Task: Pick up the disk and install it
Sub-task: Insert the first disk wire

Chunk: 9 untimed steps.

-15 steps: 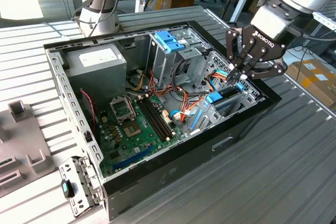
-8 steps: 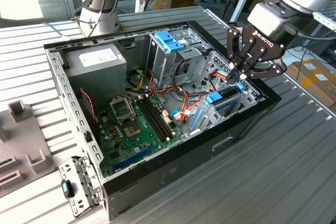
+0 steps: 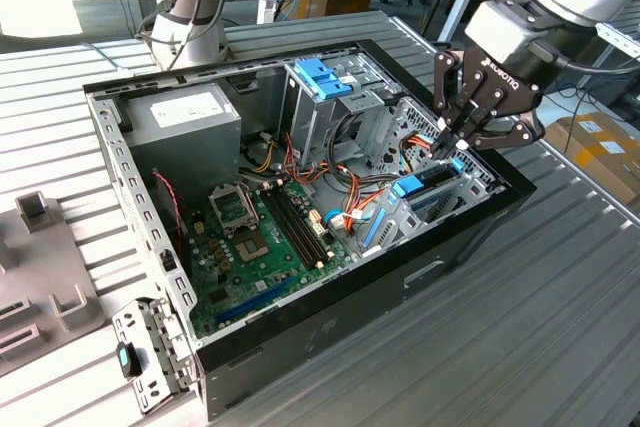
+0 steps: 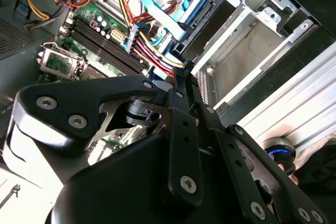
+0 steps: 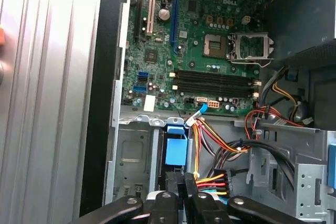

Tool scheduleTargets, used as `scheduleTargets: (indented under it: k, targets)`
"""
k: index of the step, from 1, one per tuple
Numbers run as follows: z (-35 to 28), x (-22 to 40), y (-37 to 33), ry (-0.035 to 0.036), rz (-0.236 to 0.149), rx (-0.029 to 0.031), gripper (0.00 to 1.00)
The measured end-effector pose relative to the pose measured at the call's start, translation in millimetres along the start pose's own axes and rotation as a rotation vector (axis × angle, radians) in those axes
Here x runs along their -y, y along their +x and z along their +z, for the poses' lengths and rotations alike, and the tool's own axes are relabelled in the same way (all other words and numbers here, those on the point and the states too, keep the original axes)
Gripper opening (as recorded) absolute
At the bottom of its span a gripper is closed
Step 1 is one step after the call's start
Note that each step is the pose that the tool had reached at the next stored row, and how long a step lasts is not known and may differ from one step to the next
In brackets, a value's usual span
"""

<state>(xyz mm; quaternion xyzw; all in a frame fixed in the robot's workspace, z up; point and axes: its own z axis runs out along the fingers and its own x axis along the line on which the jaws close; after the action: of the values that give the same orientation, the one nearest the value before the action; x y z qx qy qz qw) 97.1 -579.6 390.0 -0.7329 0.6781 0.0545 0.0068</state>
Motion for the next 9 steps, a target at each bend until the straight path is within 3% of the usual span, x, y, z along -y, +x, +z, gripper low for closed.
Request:
scheduleTargets:
  k: [9]
  targets:
    - [0.0,0.2,0.0,0.0061,0.068,0.0044,0.17]
